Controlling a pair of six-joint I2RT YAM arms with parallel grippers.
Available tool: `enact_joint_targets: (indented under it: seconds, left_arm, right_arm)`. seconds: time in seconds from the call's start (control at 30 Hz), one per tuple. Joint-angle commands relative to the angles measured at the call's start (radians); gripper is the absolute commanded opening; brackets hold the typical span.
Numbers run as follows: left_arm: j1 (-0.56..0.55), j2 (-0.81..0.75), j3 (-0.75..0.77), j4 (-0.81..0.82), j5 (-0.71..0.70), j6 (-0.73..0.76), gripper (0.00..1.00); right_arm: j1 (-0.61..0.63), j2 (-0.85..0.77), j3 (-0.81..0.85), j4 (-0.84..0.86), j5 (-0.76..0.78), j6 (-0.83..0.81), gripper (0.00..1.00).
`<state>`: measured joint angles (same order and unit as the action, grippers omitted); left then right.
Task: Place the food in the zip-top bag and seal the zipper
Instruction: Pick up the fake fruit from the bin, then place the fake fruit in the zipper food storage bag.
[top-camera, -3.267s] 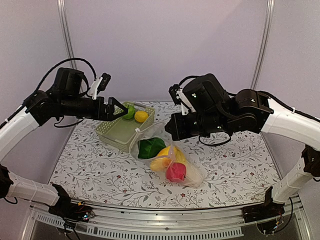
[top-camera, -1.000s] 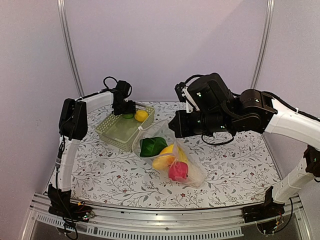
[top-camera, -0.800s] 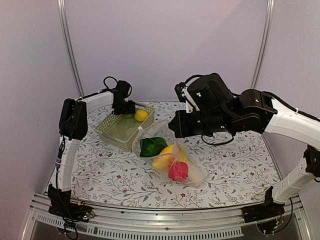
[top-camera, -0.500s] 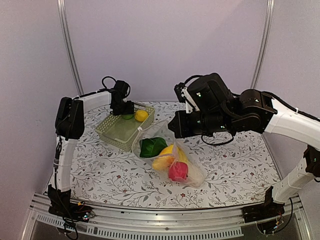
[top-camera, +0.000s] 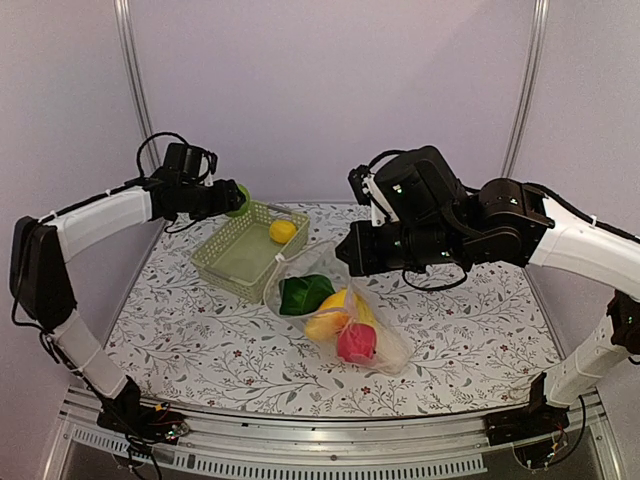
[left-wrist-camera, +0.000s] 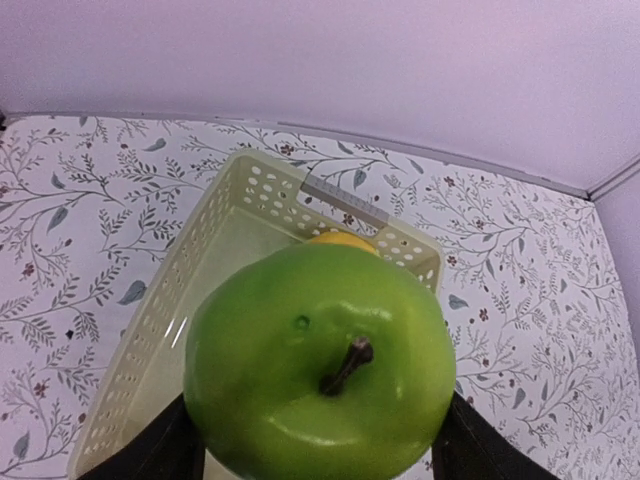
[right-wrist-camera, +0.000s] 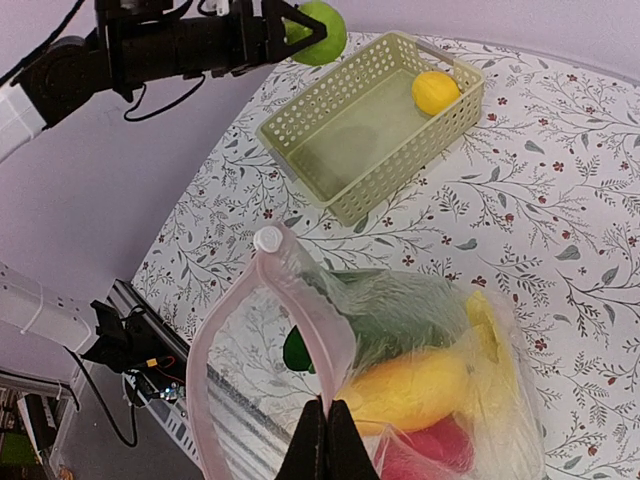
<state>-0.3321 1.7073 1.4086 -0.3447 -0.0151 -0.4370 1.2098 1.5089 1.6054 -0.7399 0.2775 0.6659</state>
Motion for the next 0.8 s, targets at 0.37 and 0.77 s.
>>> enact_joint_targets:
  seconds: [0.37,0.77]
  left_arm:
    - [-0.105,-0.691,-0.431,-0.017,0.501,-0.093,0.70]
    - [-0.332,-0.753,-0.391,-0.063,0.647,-0.087,0.70]
  right_arm:
    - [-0.011,0.020,0.034,0.008,0.000,-0.012,0.00]
    - [-0.013,0.045,0.053,0.004,-0.017,-0.010,0.00]
